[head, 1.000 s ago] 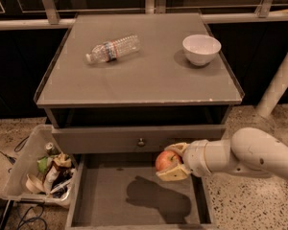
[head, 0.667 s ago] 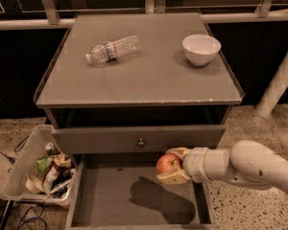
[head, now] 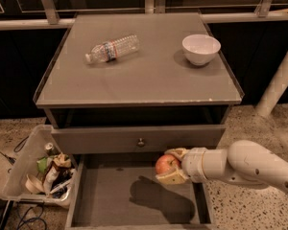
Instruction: Place apple into middle drawer
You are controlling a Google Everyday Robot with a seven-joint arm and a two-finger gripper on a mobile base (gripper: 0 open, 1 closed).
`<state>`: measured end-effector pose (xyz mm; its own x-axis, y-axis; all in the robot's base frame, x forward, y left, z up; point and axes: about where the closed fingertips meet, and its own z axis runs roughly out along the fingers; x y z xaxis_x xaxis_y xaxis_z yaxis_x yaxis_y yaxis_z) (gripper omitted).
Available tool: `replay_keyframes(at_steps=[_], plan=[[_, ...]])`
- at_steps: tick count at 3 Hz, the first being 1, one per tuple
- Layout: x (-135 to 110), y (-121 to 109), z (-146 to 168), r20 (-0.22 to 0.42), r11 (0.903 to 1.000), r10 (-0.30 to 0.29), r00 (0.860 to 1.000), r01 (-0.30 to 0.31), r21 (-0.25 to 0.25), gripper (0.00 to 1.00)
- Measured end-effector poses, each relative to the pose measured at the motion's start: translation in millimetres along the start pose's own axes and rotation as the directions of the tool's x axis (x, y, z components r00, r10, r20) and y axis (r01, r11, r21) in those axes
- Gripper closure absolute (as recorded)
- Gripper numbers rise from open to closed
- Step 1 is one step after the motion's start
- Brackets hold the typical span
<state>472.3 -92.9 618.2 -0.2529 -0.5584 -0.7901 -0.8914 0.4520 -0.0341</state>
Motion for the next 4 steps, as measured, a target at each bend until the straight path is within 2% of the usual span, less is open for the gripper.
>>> replay_keyframes(at_steps=[2,3,4], plan=[[53.3,-27.7,61.7,-0.016,0.9909,0.132,0.991,-0.133,-0.021,1.00],[71.8,-34.5,82.2,-0.015,0.9859,0.165,0.986,-0.165,-0.027,1.00],[89.1,-33.1,101.8,-0.024,0.9844,0.169,0.985,-0.170,-0.046,1.00]])
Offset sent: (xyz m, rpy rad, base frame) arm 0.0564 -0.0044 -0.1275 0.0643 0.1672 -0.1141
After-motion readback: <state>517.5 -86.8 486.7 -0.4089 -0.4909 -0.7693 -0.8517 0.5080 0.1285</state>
